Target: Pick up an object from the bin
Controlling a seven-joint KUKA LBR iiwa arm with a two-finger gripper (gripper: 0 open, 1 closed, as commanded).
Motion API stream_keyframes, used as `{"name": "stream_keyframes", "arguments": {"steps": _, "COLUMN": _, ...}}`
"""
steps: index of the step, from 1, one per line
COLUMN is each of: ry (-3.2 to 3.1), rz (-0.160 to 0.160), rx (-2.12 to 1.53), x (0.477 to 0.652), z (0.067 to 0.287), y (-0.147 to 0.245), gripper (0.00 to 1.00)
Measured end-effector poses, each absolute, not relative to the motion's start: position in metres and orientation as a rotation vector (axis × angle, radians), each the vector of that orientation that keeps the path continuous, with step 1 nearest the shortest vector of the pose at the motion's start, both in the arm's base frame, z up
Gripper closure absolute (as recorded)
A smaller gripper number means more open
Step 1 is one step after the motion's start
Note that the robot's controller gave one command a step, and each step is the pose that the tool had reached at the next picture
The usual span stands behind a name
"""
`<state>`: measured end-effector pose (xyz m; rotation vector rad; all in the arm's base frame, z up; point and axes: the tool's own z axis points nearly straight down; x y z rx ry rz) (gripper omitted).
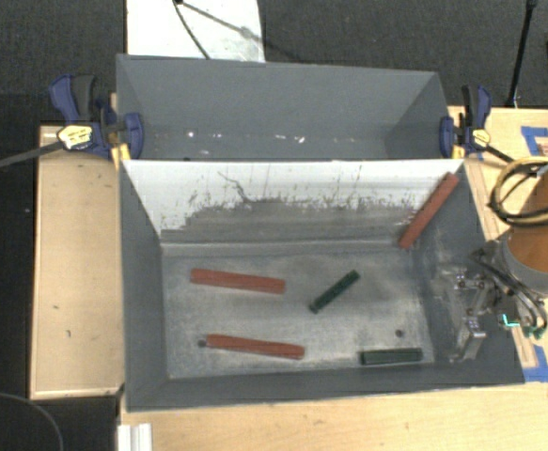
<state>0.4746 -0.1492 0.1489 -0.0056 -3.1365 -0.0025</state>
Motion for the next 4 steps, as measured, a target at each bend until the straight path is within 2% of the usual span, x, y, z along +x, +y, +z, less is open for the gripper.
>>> {"name": "stream_keyframes", "arguments": {"steps": 1, "ry": -3.135, "rz": -0.006, "rx": 0.206, "x": 0.511, "z": 0.069, "y": -0.047, "gripper": 0.0}}
{"name": "stream_keyframes", "arguments": {"steps": 2, "ry": -3.124, "rz": -0.004, "rx": 0.405, "x": 0.577, "z": 0.071, "y": 0.013, "gripper": 0.0}}
{"name": "stream_keyframes", "arguments": {"steps": 3, "ry": -3.119, "rz": 0.0, "rx": 0.404, "x": 0.574, "z": 0.071, "y": 0.009, "gripper": 1.0}}
{"name": "stream_keyframes", "arguments": {"steps": 4, "ry": -3.13, "rz": 0.002, "rx": 0.388, "x": 0.584, "z": 0.238, "y": -0.001, "gripper": 1.0}}
